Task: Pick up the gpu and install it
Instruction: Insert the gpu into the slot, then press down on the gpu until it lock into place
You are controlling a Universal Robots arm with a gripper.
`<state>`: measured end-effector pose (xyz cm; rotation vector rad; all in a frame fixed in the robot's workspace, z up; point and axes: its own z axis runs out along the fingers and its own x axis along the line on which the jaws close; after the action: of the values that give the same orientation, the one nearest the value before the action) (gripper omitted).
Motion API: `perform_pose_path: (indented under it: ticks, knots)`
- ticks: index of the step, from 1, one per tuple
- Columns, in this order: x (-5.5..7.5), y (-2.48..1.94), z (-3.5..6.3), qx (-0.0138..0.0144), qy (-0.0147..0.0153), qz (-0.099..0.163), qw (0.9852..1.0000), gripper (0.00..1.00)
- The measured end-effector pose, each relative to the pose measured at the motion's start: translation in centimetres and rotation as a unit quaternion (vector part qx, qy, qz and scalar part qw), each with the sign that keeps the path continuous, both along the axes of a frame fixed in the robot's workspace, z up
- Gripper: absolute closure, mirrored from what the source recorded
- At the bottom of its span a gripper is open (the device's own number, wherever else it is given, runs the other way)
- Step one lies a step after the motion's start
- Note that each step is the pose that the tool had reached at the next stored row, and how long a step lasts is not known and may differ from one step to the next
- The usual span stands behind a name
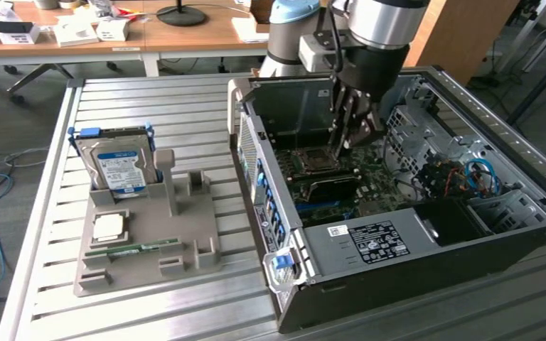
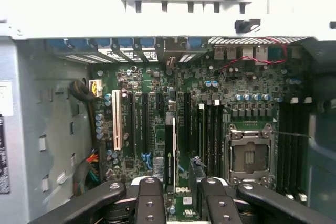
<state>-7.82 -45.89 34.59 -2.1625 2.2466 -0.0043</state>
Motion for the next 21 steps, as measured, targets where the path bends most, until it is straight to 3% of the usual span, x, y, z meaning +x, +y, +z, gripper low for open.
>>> perform_pose_path:
  ticks: [8,21]
  knots:
    - [0.0,0.00,1.38,0.0000,-0.0002,0.000,1.0000,0.67]
    - [0.0,0.00,1.41,0.0000,-0.0002,0.000,1.0000,0.67]
